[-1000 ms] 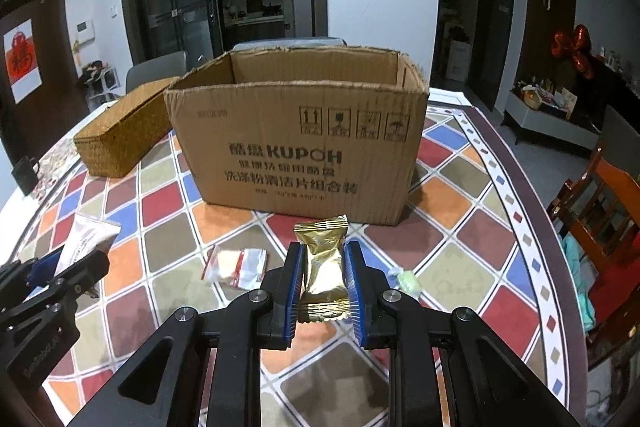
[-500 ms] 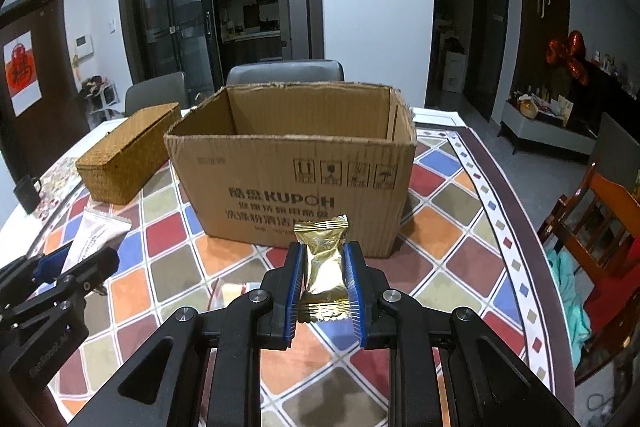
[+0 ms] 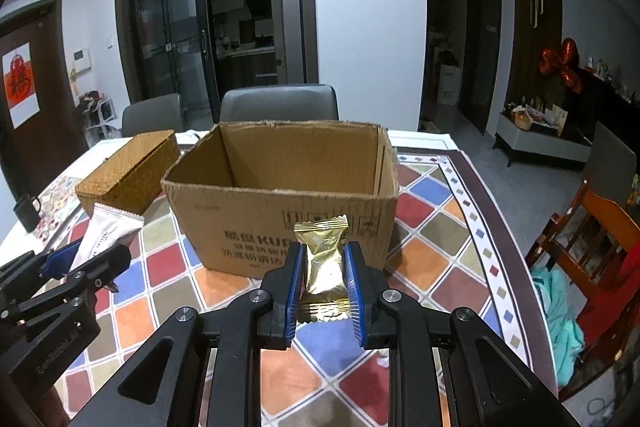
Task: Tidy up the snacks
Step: 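Carry the white packet and gold candy with both tools over the cardboard box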
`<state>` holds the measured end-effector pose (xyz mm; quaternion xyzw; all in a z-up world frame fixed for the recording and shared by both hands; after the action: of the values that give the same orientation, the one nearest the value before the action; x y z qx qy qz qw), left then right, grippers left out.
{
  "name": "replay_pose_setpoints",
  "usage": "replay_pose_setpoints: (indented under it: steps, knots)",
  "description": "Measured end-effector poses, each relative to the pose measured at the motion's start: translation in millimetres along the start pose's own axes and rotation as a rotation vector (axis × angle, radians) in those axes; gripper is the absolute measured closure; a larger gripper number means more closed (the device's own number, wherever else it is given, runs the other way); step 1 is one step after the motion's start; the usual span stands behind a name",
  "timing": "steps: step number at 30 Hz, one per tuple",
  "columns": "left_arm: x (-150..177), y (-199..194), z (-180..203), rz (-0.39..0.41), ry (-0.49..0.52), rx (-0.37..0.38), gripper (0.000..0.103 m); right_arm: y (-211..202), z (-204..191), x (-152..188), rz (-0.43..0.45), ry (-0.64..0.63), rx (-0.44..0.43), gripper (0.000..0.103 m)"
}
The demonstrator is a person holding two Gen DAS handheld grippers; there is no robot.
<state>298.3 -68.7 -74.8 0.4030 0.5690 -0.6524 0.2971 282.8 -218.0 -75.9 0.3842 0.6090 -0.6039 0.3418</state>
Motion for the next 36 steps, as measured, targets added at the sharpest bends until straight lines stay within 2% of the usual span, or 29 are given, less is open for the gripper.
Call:
replay_pose_setpoints:
  steps: [21, 36]
  knots:
    - [-46.1, 18.2, 9.4, 0.050, 0.017, 0.033, 0.066, 6.3, 3.9, -43.3, 0.064, -0.007, -0.004, 0.080]
    - [-67.5, 49.1, 12.9, 0.060, 0.029, 0.044, 0.066, 31.5, 6.8, -60.7, 0.084, 0.002, -0.008, 0.080]
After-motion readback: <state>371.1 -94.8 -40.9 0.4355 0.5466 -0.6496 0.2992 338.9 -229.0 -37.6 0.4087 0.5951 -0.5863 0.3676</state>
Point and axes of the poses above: each gripper's, at about its wrist camera, not at the fingertips, and y roughly the way its jaws point, z to its right, x to its underside, the point moved 6 cm from there along y, roughly the way its jaws point, and after that the axes turned 7 degrees about z, right-handed, at the moved point
